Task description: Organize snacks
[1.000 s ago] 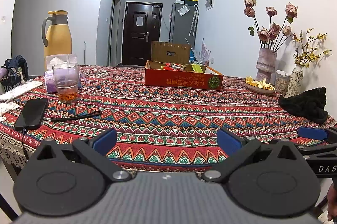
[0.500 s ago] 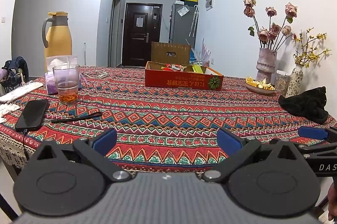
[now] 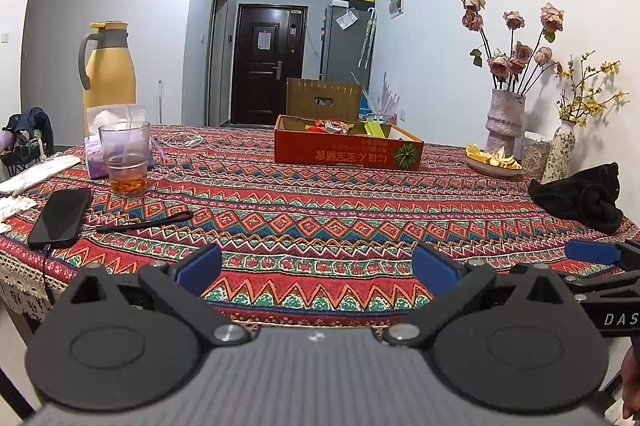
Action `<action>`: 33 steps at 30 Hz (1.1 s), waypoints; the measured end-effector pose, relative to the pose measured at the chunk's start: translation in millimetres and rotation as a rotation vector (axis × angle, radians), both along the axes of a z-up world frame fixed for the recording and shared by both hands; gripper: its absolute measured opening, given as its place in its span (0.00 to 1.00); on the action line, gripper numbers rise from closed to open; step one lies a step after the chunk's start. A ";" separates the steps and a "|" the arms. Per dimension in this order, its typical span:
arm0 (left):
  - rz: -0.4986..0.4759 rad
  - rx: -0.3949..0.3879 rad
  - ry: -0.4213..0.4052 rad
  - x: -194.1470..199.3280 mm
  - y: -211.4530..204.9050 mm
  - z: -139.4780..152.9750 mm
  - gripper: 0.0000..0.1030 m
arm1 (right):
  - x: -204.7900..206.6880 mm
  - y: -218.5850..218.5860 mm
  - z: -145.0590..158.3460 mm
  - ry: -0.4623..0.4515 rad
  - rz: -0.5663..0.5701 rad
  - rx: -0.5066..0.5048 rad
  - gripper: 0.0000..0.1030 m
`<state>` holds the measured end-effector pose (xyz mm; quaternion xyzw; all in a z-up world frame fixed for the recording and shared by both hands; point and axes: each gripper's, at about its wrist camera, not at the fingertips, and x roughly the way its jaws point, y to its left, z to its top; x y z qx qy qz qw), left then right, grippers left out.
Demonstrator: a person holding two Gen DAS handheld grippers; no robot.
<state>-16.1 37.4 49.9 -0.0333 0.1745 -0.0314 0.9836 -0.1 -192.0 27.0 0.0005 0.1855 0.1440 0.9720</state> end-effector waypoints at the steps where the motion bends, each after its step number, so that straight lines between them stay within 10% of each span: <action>1: 0.000 0.001 0.000 0.0 0.0 0.0 1.00 | 0.3 -0.2 0.0 0.001 0.000 -0.001 0.96; 33: -0.001 0.020 -0.017 -1.8 -0.2 1.4 1.00 | -0.3 -2.8 5.7 -0.016 0.003 0.006 1.00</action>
